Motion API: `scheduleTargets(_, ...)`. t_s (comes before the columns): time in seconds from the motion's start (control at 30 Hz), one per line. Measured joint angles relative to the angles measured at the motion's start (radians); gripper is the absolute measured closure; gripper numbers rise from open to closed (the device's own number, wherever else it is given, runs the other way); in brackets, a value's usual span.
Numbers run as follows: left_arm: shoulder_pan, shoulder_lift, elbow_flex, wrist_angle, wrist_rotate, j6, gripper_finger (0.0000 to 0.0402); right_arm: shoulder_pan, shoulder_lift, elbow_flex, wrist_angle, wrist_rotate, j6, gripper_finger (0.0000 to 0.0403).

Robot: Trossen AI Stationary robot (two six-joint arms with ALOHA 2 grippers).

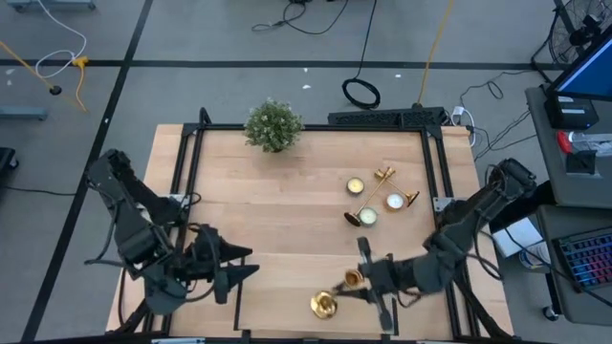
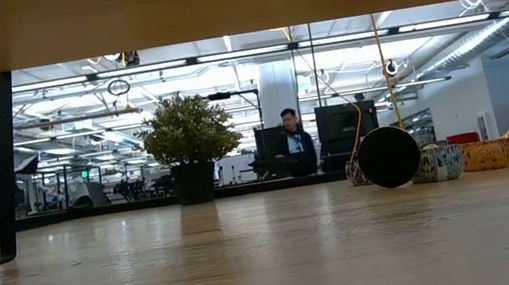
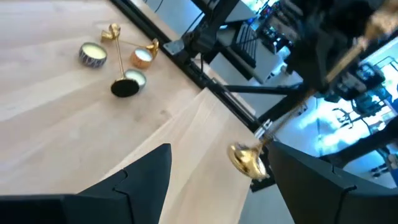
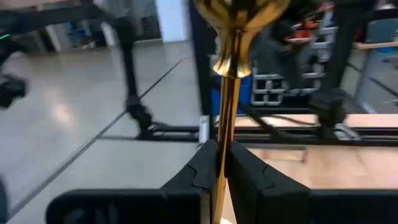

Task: Pick & Place candle stick holders
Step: Put the left gold candle holder on the shelf

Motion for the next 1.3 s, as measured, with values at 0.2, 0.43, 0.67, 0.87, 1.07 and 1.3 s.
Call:
scheduleTargets(0.2, -0.008, 0.050, 0.000, 0.023, 0.015, 0.034, 0.0128, -0.090, 0.011, 0.000, 0.066, -0.029, 0.018, 0.0384)
scheduleTargets(0.43, 0.050, 0.135, 0.072, 0.019, 0.064, 0.302, 0.0129, -0.155, 0.053, 0.000, 0.071, -0.052, 0.076, 0.0377)
scheduleTargets(0.67, 0.172, 0.204, 0.201, -0.028, 0.147, 0.572, 0.0129, -0.160, 0.054, 0.000, 0.072, -0.051, 0.088, 0.0379)
scheduleTargets(0.87, 0.247, 0.216, 0.209, 0.032, 0.250, 0.649, 0.0128, -0.160, 0.055, 0.000, 0.069, -0.051, 0.069, 0.0377)
scheduleTargets(1.07, 0.293, 0.215, 0.209, 0.118, 0.337, 0.701, 0.0128, -0.163, 0.055, 0.000, 0.076, -0.052, 0.035, 0.0379)
scheduleTargets(1.3, 0.342, 0.255, 0.208, 0.183, 0.470, 0.719, 0.0128, -0.170, 0.055, 0.000, 0.076, -0.050, 0.027, 0.0375)
